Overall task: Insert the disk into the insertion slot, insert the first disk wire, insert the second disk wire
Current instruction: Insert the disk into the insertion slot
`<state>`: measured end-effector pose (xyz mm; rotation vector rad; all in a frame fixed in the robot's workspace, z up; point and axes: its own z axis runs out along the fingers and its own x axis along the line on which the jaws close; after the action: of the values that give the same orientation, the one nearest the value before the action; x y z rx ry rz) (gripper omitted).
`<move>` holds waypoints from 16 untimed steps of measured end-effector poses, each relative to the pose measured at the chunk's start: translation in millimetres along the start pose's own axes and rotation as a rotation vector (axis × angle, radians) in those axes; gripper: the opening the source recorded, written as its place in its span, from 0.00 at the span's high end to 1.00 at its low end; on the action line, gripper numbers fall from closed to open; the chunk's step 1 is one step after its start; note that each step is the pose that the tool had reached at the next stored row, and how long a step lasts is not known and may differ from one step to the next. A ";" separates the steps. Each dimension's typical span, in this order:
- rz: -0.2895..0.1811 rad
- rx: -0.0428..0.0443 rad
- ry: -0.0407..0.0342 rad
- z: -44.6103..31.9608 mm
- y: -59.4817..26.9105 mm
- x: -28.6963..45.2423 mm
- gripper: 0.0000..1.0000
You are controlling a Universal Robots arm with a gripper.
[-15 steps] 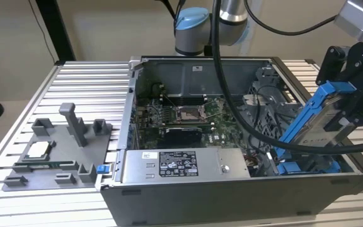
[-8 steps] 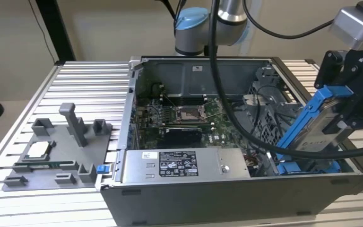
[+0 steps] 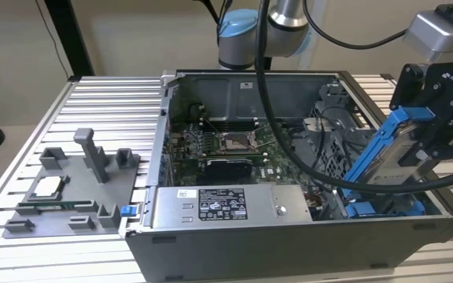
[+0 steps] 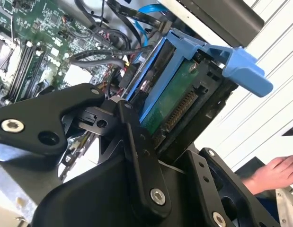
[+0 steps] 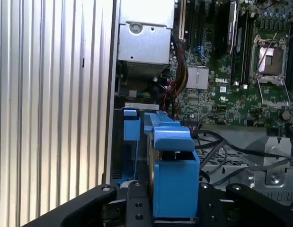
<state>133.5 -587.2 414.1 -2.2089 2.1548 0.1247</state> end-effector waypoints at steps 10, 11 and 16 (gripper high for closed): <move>0.024 0.0023 -0.0003 4.6 -0.1 -0.3 1.00; 0.024 0.0024 -0.0001 5.4 -0.1 -0.3 1.00; 0.024 0.0026 0.0004 9.1 -0.1 0.1 1.00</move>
<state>133.5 -586.5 405.0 -2.1827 2.1807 0.1224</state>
